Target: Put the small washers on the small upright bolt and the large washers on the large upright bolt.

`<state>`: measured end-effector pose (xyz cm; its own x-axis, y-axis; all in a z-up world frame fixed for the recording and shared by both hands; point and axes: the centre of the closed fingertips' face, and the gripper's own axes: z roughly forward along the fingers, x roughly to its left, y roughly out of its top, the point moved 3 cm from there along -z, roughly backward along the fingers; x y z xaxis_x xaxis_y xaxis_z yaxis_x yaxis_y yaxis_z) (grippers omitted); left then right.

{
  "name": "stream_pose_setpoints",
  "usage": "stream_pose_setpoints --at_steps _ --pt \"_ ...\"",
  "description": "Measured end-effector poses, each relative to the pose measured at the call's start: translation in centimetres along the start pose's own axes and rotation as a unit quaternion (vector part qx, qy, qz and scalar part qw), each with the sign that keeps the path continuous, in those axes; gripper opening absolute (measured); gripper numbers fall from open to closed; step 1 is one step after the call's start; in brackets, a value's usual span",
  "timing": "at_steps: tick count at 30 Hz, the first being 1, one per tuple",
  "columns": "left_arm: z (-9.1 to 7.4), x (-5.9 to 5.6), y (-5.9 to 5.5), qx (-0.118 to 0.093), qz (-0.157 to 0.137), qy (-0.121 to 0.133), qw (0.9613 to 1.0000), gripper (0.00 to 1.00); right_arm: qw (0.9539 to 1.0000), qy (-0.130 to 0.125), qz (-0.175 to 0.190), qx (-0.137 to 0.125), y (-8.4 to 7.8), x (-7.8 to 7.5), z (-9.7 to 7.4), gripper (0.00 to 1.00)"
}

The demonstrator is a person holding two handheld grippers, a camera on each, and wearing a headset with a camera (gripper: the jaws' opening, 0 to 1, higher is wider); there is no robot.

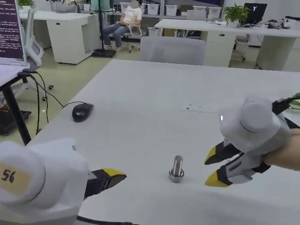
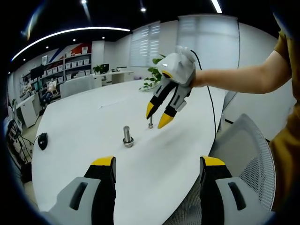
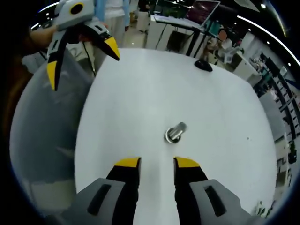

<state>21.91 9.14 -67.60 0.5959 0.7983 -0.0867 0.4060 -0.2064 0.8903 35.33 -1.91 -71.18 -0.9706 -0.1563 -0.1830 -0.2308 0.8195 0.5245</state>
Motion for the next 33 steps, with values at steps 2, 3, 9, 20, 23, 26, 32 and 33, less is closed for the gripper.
stream_pose_setpoints --at_steps 2,3,9,20,23,26,32,33 --pt "0.0 -0.1 0.3 -0.010 -0.002 -0.004 0.9999 0.72 0.9995 -0.009 0.013 -0.025 0.1 0.5 -0.4 0.29" --pt "0.0 -0.2 0.3 -0.012 -0.002 -0.006 0.9999 0.72 0.9991 -0.009 0.015 -0.037 0.1 0.9 -0.6 0.29" --pt "0.2 -0.7 1.0 -0.042 -0.008 -0.019 0.9989 0.72 0.9935 -0.021 0.043 -0.104 -0.4 2.7 -1.4 0.30" --pt "0.8 -1.4 1.3 -0.055 -0.010 -0.031 0.9980 0.72 0.9742 0.011 0.104 -0.200 -2.1 6.7 -2.7 0.38" --pt "0.8 -1.8 1.3 -0.065 -0.010 -0.044 0.9969 0.72 0.9706 0.024 0.114 -0.211 -3.0 7.8 -3.0 0.42" --pt "0.6 -1.9 1.6 -0.083 -0.017 -0.053 0.9950 0.72 0.9661 0.027 0.130 -0.222 -4.2 8.9 -3.6 0.46" --pt "1.0 -1.1 0.6 -0.059 -0.016 -0.031 0.9977 0.73 0.9558 -0.003 0.178 -0.234 -5.8 8.9 -4.2 0.54" --pt "1.1 -0.9 0.5 -0.057 -0.016 -0.026 0.9979 0.73 0.9556 -0.007 0.187 -0.227 -6.2 8.8 -4.0 0.56"
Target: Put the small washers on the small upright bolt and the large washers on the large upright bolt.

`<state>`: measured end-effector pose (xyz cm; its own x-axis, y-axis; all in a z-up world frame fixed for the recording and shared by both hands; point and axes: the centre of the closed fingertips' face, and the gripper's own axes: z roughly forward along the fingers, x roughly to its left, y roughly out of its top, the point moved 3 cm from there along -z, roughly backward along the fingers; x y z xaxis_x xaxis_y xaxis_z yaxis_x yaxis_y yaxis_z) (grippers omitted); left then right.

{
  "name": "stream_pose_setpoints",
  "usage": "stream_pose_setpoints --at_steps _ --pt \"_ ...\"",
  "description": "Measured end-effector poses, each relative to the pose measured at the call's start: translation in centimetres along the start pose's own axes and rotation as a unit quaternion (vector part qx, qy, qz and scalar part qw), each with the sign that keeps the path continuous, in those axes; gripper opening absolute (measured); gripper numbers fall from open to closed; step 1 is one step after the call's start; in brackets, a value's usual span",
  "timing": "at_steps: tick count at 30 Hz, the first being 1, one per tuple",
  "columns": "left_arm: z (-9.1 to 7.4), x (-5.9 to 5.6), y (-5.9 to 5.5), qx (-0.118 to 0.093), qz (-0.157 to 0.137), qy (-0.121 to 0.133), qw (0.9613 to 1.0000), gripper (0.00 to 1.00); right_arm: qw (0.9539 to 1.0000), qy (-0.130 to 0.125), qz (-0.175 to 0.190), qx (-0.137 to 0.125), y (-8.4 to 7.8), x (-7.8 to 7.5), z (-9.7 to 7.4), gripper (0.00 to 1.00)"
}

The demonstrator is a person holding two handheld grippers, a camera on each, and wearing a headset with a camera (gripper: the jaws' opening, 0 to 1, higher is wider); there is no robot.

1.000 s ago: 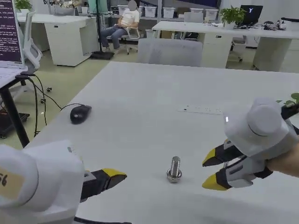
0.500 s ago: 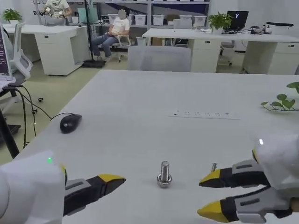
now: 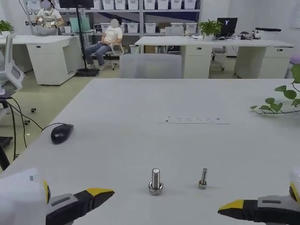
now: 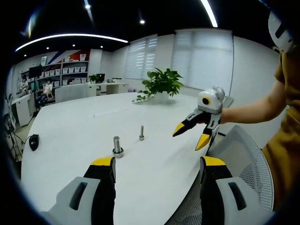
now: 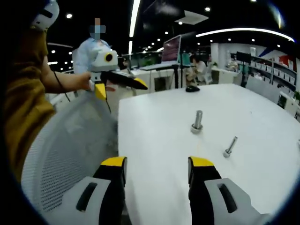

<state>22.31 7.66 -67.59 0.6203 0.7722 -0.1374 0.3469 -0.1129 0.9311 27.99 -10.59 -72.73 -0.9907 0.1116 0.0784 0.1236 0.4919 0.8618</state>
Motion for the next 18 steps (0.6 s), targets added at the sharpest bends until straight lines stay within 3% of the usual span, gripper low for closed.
stream_pose_setpoints --at_steps 4,8,10,14,18 --pt "0.1 0.3 -0.4 0.002 -0.007 0.009 0.9999 0.73 0.9991 -0.025 0.022 -0.027 0.0 -0.6 -0.7 0.58" --pt "0.3 1.2 -1.1 0.020 -0.012 0.032 0.9992 0.73 0.9960 -0.077 0.043 -0.017 -0.9 -1.8 -1.2 0.60" --pt "0.2 1.4 -1.1 0.021 -0.016 0.040 0.9988 0.72 0.9964 -0.070 0.043 -0.023 -0.9 -1.6 -1.0 0.61" --pt "0.2 1.6 -0.8 0.021 -0.015 0.050 0.9984 0.72 0.9966 -0.075 0.035 -0.005 -1.2 -1.7 -0.6 0.62" --pt "0.3 2.0 -0.8 0.026 -0.016 0.056 0.9979 0.72 0.9959 -0.078 0.043 -0.013 -0.8 -2.0 -0.4 0.64"
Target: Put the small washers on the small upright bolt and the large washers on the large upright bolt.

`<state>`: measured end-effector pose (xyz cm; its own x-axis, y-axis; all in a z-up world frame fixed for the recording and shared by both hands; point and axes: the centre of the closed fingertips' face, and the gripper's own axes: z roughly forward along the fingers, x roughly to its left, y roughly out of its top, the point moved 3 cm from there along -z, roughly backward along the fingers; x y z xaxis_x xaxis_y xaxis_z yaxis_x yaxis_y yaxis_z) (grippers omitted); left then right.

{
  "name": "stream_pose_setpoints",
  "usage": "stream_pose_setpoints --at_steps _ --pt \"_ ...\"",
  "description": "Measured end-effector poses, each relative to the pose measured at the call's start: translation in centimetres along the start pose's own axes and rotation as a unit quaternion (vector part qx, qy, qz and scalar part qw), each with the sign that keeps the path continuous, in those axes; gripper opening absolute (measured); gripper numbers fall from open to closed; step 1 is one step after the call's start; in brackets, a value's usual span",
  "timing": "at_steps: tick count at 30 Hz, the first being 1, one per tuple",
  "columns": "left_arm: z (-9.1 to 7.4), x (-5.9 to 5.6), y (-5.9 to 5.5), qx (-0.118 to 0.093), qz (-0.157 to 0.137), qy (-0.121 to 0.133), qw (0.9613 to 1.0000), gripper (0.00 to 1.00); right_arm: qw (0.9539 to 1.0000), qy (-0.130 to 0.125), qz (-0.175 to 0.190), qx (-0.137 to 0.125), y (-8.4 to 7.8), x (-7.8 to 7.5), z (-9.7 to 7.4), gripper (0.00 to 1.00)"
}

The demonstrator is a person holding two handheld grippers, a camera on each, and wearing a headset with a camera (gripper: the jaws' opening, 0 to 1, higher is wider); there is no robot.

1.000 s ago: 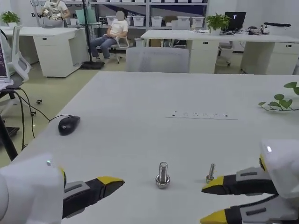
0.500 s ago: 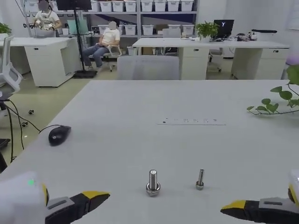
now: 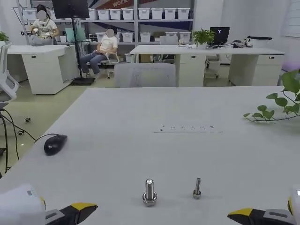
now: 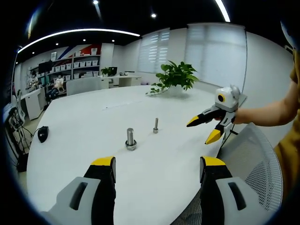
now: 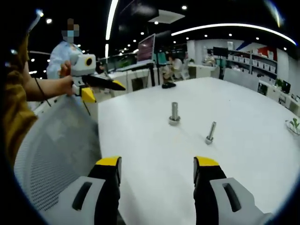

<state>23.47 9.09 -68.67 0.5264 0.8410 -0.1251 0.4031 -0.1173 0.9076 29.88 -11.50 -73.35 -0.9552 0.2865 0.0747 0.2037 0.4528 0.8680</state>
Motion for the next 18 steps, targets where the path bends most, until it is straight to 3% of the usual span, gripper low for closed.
stream_pose_setpoints --at_steps 18 --pt "-0.23 0.04 -0.43 0.002 -0.007 0.004 1.0000 0.72 1.0000 -0.003 0.006 0.005 -0.63 -0.48 0.39 0.65"
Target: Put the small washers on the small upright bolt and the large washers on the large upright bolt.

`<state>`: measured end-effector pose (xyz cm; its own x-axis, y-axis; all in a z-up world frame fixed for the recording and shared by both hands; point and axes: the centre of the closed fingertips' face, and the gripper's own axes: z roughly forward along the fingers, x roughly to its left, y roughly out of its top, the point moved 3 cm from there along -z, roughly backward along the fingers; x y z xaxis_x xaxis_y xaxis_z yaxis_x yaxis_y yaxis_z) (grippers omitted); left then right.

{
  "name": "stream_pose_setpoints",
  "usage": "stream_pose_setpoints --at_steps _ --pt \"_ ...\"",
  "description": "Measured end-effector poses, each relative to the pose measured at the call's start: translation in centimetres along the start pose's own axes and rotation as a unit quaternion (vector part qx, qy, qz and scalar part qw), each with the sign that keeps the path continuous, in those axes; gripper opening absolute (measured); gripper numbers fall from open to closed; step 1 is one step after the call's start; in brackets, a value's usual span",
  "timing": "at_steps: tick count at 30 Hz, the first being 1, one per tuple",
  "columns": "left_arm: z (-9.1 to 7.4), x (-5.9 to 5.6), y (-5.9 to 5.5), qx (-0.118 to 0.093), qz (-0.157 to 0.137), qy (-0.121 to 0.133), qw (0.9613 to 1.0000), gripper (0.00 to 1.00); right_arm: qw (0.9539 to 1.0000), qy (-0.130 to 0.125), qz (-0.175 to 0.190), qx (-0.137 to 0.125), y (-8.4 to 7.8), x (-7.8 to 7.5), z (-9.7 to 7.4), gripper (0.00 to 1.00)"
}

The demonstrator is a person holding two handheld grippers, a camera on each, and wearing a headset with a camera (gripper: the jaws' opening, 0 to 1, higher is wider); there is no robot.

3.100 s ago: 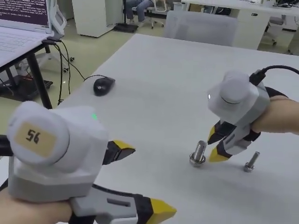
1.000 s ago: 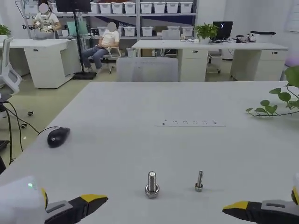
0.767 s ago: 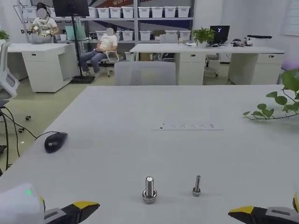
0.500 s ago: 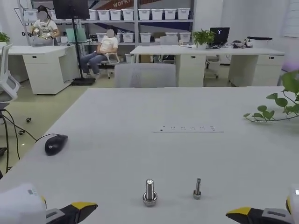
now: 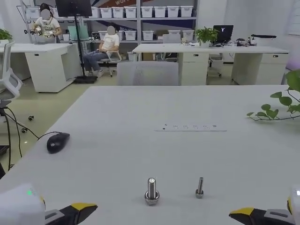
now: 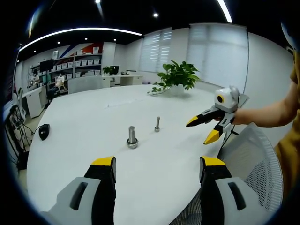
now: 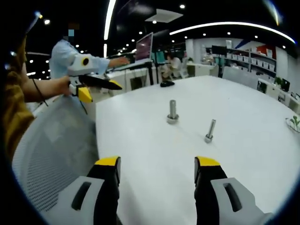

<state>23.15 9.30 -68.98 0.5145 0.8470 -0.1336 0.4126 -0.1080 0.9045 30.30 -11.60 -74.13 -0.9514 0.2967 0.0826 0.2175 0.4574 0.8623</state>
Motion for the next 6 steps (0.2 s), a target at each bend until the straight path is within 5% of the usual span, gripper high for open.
stream_pose_setpoints --at_steps 6 --pt "-0.02 0.09 -0.60 0.003 -0.007 0.000 1.0000 0.72 1.0000 0.003 0.003 0.000 -0.25 0.58 0.66 0.65"
